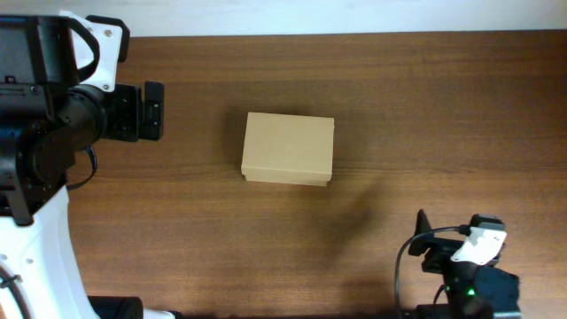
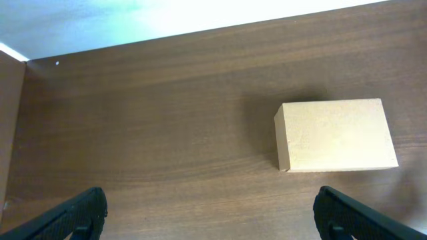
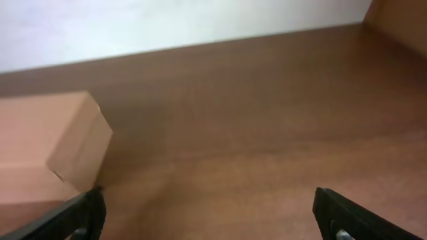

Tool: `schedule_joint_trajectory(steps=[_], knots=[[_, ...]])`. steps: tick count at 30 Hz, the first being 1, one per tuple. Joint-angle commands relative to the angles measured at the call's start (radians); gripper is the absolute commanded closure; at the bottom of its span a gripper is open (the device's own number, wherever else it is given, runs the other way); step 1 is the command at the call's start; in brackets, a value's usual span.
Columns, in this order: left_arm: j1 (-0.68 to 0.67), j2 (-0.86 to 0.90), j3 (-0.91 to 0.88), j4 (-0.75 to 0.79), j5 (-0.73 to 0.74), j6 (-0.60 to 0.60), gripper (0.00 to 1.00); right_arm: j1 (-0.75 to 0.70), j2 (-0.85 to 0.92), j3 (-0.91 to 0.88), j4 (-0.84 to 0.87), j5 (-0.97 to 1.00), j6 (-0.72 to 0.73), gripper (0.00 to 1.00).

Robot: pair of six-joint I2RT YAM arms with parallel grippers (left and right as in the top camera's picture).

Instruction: Pack container

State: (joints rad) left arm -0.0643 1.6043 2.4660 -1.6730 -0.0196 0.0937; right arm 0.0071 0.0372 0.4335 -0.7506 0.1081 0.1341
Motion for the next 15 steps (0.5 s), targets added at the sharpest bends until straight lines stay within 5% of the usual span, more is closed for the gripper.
schedule_joint_trajectory(steps=[1,15], knots=[[0.004,0.002,0.008,0.0,-0.006,0.006,0.01,-0.009,-0.034,-0.054,0.008,0.009,0.005,0.01],[0.004,0.002,0.008,0.0,-0.006,0.006,0.0,-0.009,-0.034,-0.197,0.129,0.044,0.005,0.01]])
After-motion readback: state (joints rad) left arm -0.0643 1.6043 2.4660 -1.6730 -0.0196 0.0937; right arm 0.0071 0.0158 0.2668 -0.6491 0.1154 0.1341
